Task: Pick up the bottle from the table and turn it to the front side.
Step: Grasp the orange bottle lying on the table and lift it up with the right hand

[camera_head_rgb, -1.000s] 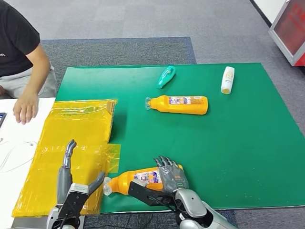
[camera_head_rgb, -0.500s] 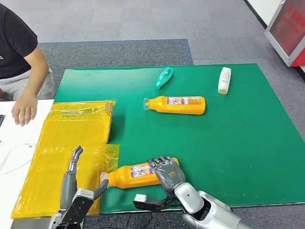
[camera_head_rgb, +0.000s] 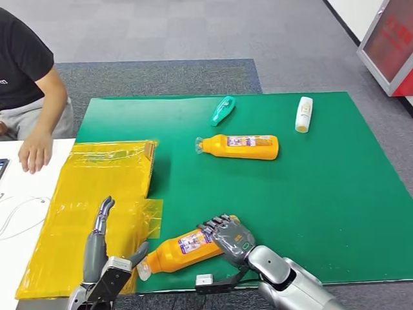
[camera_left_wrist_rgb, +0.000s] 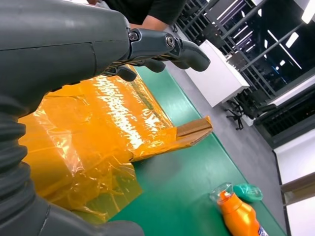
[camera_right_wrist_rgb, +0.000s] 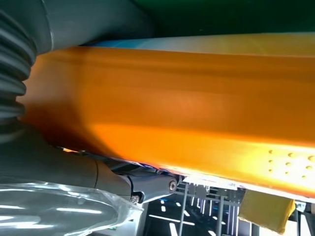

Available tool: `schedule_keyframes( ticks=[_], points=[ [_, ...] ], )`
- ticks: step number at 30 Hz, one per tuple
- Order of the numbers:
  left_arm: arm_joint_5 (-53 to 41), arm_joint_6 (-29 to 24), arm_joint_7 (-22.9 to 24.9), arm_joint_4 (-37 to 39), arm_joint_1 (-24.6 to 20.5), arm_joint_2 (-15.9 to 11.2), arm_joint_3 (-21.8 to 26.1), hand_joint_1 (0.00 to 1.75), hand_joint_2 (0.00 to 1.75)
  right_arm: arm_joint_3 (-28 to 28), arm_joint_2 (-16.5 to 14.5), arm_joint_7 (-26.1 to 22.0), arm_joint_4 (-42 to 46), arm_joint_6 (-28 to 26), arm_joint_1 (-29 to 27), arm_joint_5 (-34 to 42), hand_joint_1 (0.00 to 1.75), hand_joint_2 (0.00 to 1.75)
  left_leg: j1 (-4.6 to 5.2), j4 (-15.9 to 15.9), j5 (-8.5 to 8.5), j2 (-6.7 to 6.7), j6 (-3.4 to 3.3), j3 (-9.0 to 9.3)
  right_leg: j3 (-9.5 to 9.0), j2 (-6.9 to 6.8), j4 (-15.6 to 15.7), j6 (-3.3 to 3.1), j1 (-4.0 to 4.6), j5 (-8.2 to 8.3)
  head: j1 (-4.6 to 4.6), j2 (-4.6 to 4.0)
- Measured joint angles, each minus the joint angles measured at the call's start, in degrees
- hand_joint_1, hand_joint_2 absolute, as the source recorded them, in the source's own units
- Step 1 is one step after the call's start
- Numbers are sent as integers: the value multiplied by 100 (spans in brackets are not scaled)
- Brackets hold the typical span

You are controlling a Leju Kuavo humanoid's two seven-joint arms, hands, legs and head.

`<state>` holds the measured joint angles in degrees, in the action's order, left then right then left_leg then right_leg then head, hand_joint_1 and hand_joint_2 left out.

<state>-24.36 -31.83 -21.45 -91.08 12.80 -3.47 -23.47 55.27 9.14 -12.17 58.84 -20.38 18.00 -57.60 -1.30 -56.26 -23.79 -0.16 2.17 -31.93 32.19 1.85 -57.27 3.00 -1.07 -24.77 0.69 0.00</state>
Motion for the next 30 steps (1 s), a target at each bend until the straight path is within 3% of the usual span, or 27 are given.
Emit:
schedule_keyframes(
  ticks=[11, 17, 24, 27, 30],
  points=[
    [-81, 192, -89, -12, -76, 115, 61, 0, 175, -570, -19, -499, 217, 80, -304, -212, 175, 175, 6, 0, -25, -4, -14, -13, -4, -8, 15, 20, -5, -17, 1, 0],
    [-139, 244, -99, -49, -110, 199, 133, 0, 175, -774, -27, -501, 416, -233, -556, -169, 175, 175, 6, 0, -24, -6, -14, -37, -15, -10, 15, 20, -5, -16, 0, 0],
    [-152, 237, -105, -92, -140, 288, 201, 0, 175, -1066, -97, -500, 863, -422, -936, 625, 171, 175, 5, 0, -25, -7, -13, -62, 7, -13, 14, 19, -5, -17, 1, 0],
    [-118, 193, -142, -133, -175, 322, 217, 0, 175, -1235, -180, -408, 1147, -386, -1124, 1417, 175, 175, 5, 0, -25, -11, -13, -69, 9, -17, 14, 19, -4, -17, 1, 0],
    [-5, 150, -182, -188, -216, 346, 244, 0, 175, -1405, -341, 457, 1602, -320, -1312, 2284, 175, 175, 5, 0, -23, -18, -10, -81, 21, -25, 12, 17, -4, -16, 0, 0]
  ],
)
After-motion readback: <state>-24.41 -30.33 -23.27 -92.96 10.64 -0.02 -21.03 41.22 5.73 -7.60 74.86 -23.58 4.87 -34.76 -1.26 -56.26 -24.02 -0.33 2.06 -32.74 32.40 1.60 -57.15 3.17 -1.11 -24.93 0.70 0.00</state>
